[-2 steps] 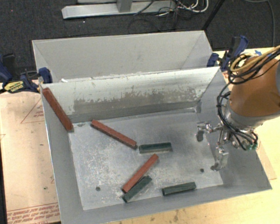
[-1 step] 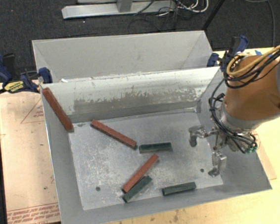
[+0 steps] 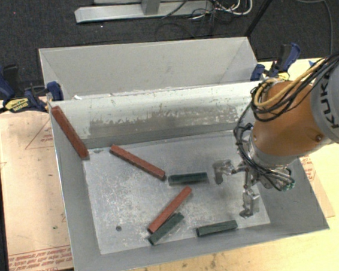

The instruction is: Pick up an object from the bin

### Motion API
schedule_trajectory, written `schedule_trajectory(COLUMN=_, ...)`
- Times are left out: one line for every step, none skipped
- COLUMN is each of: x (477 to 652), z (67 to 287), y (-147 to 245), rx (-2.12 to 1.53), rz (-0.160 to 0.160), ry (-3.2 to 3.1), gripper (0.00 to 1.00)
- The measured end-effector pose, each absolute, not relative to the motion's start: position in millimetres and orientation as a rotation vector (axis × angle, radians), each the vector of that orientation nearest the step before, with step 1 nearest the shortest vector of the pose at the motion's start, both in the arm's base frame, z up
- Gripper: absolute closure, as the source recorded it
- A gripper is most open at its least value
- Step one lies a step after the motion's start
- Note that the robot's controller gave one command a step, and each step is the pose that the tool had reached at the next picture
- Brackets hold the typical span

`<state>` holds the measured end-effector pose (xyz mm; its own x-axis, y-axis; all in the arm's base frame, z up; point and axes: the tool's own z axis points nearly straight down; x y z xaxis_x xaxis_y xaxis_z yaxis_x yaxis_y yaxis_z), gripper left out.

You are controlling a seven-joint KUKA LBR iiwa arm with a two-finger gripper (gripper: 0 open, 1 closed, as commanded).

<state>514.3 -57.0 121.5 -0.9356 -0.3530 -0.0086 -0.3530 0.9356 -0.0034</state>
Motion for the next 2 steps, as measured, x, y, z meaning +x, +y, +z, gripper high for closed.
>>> schedule_trajectory(x=503.6, z=108, y=-61, rx=-0.423, rz=0.007, ry=3.12, gripper=0.0)
schedule_trajectory(x=505.7, z=102, y=-47, rx=-0.046, rz=0.001, ry=3.139, gripper=0.0)
